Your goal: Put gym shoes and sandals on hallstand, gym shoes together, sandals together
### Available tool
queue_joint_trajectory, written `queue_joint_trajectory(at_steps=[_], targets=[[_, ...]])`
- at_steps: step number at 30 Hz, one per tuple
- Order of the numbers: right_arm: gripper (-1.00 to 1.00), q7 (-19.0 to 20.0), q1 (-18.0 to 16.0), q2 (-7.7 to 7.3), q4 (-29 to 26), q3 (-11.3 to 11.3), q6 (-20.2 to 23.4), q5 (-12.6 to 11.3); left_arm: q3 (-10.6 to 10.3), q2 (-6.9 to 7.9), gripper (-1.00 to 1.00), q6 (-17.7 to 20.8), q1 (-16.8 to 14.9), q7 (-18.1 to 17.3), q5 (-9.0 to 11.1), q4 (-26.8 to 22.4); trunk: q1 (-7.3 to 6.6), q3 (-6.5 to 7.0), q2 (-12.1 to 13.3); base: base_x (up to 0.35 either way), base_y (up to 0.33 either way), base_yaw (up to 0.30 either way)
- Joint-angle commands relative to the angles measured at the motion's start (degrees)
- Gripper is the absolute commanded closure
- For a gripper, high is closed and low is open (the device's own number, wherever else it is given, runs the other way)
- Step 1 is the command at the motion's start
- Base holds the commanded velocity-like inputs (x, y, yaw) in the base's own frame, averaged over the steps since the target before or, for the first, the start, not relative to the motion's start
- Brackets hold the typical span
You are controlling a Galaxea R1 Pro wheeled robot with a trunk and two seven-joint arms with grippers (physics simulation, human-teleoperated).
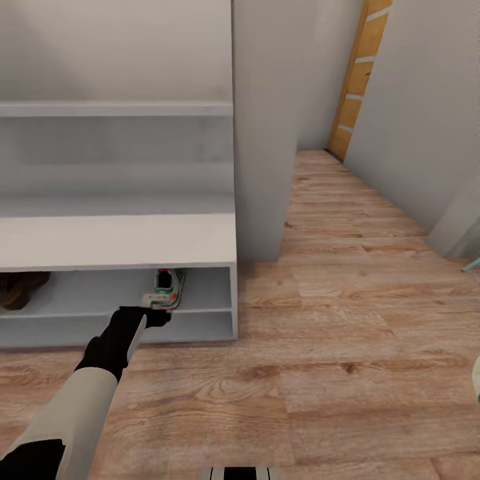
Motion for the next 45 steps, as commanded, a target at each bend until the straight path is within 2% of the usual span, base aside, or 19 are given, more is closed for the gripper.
queue_joint_trajectory(at_steps=[1, 16, 22, 23, 39, 45], targets=[[1.0, -0.28, -0.06, 0.0, 0.08, -0.23, -0.16, 0.59, 0.08, -0.02, -1.0, 0.24, -0.02, -0.23, -0.4, -0.07, -0.05, -0.04, -0.02, -0.335, 0.0, 0.0], [1.0, -0.35, -0.06, 0.22, 0.08, -0.27, -0.09, 0.59, 0.68, 0.27, -1.0, -0.03, 0.03, -0.42, -0.43, -0.08, -0.05, -0.04, -0.02, -0.268, 0.044, 0.0], [1.0, -0.32, -0.06, 0.26, 0.08, -0.26, -0.1, 0.59, 0.69, 0.4, -1.0, -0.97, 0.06, -0.5, -0.45, -0.07, -0.05, -0.04, -0.02, -0.127, 0.259, 0.0], [1.0, -0.31, -0.05, 0.26, 0.08, -0.24, -0.12, 0.59, 0.77, 0.92, -1.0, -3.44, 0.15, -0.93, -0.28, -0.02, -0.05, -0.04, -0.02, -0.003, 0.31, 0.0], [1.0, -0.31, -0.06, 0.28, 0.16, -0.23, -0.08, 0.66, 0.78, 1.87, -1.0, -3.67, 0.33, -1.15, -0.04, -0.01, -0.05, -0.04, -0.02, -0.144, 0.289, 0.0], [1.0, -0.31, -0.06, 0.34, 0.16, -0.23, -0.08, 0.67, 0.84, 2.71, -1.0, -4.4, 2.25, -1.22, 0.28, -0.18, -0.05, -0.04, -0.02, -0.233, 0.244, 0.0]])
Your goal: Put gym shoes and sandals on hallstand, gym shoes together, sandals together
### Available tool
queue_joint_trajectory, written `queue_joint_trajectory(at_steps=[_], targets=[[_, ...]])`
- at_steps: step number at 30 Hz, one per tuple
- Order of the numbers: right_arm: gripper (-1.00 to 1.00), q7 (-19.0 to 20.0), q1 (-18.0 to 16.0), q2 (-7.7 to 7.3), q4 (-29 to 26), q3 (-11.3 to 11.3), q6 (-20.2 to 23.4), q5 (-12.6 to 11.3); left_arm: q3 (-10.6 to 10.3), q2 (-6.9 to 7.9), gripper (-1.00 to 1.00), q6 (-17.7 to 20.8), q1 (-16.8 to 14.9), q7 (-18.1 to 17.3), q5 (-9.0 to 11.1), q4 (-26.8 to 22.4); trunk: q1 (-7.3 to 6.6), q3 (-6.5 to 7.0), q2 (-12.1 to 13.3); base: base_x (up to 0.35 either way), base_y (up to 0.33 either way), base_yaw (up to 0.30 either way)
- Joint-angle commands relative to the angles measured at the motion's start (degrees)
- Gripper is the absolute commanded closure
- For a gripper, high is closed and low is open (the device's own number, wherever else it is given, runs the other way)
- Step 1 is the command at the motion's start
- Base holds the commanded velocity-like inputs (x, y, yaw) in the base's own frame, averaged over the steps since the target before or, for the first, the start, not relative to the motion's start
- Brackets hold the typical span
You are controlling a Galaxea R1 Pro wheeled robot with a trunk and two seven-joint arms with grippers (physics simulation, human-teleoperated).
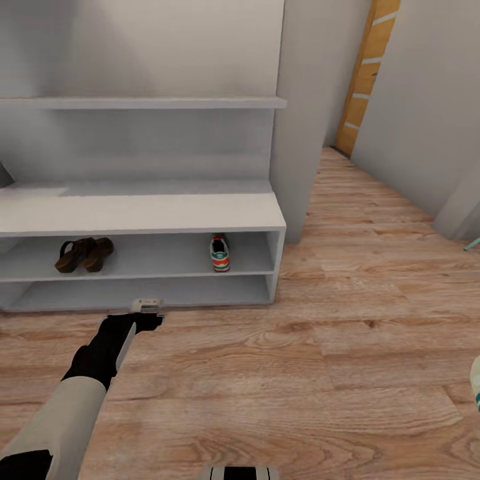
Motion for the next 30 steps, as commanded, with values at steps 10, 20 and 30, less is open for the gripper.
queue_joint_trajectory(at_steps=[10, 20, 30], targets=[[1.0, -0.23, -0.07, 0.01, 0.13, -0.24, -0.18, 0.59, 0.13, 1.41, -1.0, -10.38, 6.52, -4.08, -0.46, 0.02, -0.04, -0.04, -0.02, -0.245, 0.239, 0.0], [1.0, -0.21, -0.07, 0.65, 0.15, -0.18, -0.17, 0.59, 5.45, 10.03, -1.0, -17.38, 7.58, -41.0, -0.72, 0.91, -0.04, -0.04, -0.02, -0.226, 0.246, 0.0], [1.0, -0.21, -0.07, 0.75, 0.15, -0.17, -0.17, 0.59, 6.55, 10.08, -1.0, -17.64, 7.56, -42.13, -0.67, 0.84, -0.04, -0.04, -0.02, -0.035, 0.301, 0.0]])
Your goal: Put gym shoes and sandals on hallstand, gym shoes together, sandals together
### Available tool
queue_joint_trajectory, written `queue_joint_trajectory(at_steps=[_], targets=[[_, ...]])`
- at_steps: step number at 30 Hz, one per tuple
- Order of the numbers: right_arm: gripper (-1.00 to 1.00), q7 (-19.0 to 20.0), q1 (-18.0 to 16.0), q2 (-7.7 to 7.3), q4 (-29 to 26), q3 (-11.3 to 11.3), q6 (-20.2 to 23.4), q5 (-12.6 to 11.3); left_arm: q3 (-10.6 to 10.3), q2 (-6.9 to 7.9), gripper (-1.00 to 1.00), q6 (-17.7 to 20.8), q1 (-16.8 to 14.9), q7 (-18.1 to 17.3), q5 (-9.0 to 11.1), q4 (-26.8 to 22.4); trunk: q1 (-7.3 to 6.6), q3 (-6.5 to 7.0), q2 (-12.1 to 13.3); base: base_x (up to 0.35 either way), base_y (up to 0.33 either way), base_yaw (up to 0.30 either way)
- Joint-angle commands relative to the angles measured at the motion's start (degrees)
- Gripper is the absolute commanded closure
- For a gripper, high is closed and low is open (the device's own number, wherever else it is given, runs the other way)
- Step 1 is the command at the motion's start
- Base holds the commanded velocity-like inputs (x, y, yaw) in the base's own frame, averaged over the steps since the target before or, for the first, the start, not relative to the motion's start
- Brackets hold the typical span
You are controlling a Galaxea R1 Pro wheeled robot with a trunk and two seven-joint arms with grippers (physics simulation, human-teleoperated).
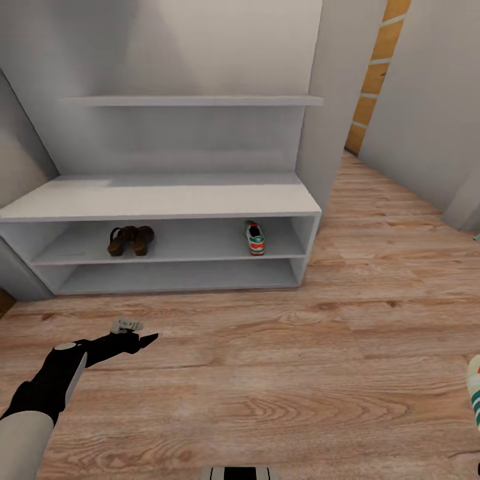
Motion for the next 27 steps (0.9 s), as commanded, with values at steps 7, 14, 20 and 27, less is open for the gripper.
queue_joint_trajectory(at_steps=[7, 14, 20, 27], targets=[[1.0, -0.29, -0.07, 0.0, 0.05, -0.27, -0.17, 0.58, 0.21, -0.18, -1.0, 0.39, -0.03, -0.42, -0.2, -0.09, -0.01, -0.04, -0.02, 0.053, 0.313, 0.0], [1.0, -0.29, -0.07, 0.03, 0.05, -0.24, -0.19, 0.58, 0.13, -0.13, -1.0, 0.31, 0.0, -0.47, -0.27, -0.04, -0.01, -0.04, -0.02, 0.081, 0.316, 0.0], [1.0, -0.29, -0.07, 0.08, 0.09, -0.24, -0.18, 0.61, 0.1, -0.18, -1.0, -2.18, 2.05, -0.44, -0.4, 0.05, -0.01, -0.04, -0.02, 0.084, 0.316, 0.0], [1.0, -0.23, -0.07, 1.06, 0.14, -0.11, -0.27, 0.88, 0.31, -0.03, -1.0, -4.16, 4.22, -0.43, -0.29, 0.2, -0.01, -0.04, -0.02, 0.063, 0.247, 0.0]])
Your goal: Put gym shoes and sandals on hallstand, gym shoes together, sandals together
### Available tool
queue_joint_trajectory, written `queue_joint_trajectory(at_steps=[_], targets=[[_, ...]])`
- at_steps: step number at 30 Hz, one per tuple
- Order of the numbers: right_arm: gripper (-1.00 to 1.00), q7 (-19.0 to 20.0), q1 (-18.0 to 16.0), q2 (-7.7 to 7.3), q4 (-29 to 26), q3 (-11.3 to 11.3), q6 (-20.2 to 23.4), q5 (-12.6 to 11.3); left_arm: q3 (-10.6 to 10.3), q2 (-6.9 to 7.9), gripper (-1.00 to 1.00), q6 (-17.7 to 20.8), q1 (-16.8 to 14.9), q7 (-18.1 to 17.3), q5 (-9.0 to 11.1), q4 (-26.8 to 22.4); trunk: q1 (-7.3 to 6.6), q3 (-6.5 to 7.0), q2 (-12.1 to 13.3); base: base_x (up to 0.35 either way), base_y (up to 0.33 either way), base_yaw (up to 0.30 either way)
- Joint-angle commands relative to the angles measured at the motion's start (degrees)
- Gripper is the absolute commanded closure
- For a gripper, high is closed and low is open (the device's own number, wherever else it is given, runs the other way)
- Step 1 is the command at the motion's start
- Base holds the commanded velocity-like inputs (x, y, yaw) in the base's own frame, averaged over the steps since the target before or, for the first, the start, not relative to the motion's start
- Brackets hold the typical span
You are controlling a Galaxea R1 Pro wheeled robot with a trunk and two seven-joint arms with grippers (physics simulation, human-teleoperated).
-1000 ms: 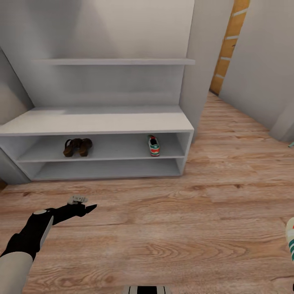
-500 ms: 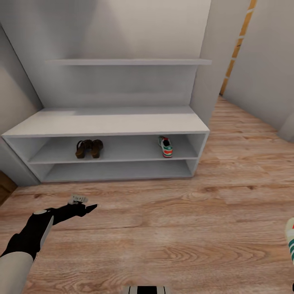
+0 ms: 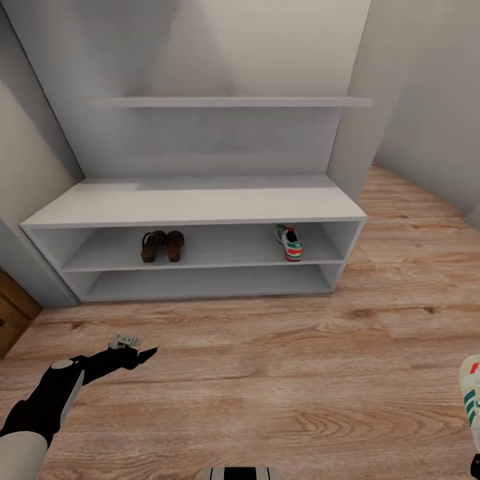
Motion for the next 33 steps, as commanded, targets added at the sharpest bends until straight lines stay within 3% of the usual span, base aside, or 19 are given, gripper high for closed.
queue_joint_trajectory(at_steps=[1, 9, 17, 18, 24, 25, 26, 31, 33], targets=[[1.0, -0.31, -0.06, 0.13, 0.06, -0.23, -0.2, 0.7, 0.24, -0.02, -1.0, 0.42, 0.18, -0.39, -0.25, -0.07, -0.01, -0.04, -0.02, 0.019, 0.087, 0.0], [1.0, -0.45, -0.06, 1.03, 0.15, 1.31, -0.26, 4.88, 0.19, -0.12, -1.0, -1.8, 2.27, 0.03, -0.36, 0.35, -0.01, -0.04, -0.02, 0.005, 0.025, 0.0], [1.0, -0.44, -0.06, 1.92, 0.1, 1.39, -0.26, 5.22, 0.24, -0.21, -1.0, -5.59, 3.35, 0.06, -0.18, 4.4, -0.01, -0.04, -0.02, 0.0, 0.001, 0.0], [1.0, -0.4, -0.06, 2.53, 0.08, 1.39, -0.26, 5.28, 0.28, -0.21, -1.0, -7.98, 3.44, 0.06, -0.2, 5.93, -0.01, -0.04, -0.02, 0.0, 0.0, 0.0], [1.0, -0.33, -0.06, 4.09, 0.12, 1.59, -0.21, 5.44, 0.92, -0.13, -1.0, -11.11, 3.57, -0.03, -0.13, 10.04, -0.01, -0.04, -0.02, 0.0, 0.0, 0.0], [1.0, -0.31, -0.06, 5.13, 0.12, 1.95, -0.19, 5.97, 1.25, -0.02, -1.0, -11.95, 3.58, -0.23, -0.04, 11.1, -0.01, -0.04, -0.02, 0.0, 0.0, 0.0], [1.0, -0.32, -0.06, 8.45, -0.12, 4.75, -0.13, 9.03, 1.48, 0.16, -1.0, -13.01, 3.59, -0.41, -0.09, 12.19, -0.01, -0.04, -0.02, 0.0, 0.0, 0.0], [1.0, -0.51, -0.67, 13.98, -1.71, 9.28, 1.29, 13.83, 1.56, 0.18, -1.0, -13.44, 4.08, -0.46, -0.06, 12.57, -0.01, -0.04, -0.02, 0.0, 0.0, 0.0], [1.0, -0.54, -1.59, 17.37, -4.07, 11.17, 5.19, 15.77, 1.57, 0.17, -1.0, -13.82, 4.7, -0.46, 0.05, 12.58, -0.01, -0.04, -0.02, 0.0, 0.0, 0.0]])
